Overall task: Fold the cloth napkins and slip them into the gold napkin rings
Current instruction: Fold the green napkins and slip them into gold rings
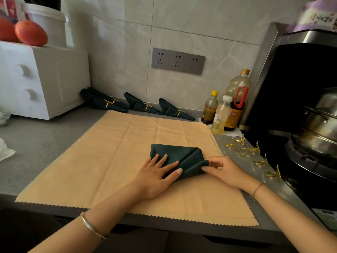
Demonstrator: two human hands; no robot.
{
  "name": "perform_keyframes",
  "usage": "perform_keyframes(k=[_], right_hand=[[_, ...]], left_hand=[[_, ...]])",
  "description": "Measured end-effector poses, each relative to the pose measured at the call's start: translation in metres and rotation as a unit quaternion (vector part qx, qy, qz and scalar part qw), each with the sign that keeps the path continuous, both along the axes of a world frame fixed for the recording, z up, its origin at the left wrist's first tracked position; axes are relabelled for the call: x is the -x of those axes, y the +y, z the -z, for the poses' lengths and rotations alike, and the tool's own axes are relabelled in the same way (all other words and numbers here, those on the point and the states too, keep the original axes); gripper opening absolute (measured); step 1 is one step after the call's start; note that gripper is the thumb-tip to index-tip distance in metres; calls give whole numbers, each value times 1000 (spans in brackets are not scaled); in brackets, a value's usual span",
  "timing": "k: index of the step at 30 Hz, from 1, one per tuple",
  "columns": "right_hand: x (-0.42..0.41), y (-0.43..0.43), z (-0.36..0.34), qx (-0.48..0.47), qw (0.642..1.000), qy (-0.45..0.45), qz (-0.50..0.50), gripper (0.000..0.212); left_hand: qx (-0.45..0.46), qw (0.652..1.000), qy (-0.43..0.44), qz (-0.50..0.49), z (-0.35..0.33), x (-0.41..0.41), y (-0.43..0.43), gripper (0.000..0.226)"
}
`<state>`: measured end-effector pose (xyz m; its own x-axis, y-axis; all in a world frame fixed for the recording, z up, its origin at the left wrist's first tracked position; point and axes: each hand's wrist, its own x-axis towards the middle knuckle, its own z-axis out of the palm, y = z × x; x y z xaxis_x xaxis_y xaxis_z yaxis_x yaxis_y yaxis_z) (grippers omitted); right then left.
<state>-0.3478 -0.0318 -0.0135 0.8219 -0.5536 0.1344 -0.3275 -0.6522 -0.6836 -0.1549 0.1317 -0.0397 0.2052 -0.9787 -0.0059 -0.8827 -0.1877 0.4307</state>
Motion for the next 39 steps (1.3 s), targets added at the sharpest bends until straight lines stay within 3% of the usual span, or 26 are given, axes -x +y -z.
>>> perform_keyframes(k=[12, 22, 28, 39], right_hand=[[-29, -9, 20, -10, 990, -81, 112, 14], [-39, -4, 22, 36, 988, -48, 140, 19], [-43, -7, 22, 72, 988, -7, 134, 24], [-47, -13, 14, 90, 975, 39, 197, 25]], left_hand=[[-5, 1000, 0, 1, -1, -3, -3, 46], [-5, 1000, -20, 4, 2, -5, -3, 44], [20, 999, 49, 0, -9, -19, -21, 47], [85, 977, -163, -112, -20, -52, -51, 37]])
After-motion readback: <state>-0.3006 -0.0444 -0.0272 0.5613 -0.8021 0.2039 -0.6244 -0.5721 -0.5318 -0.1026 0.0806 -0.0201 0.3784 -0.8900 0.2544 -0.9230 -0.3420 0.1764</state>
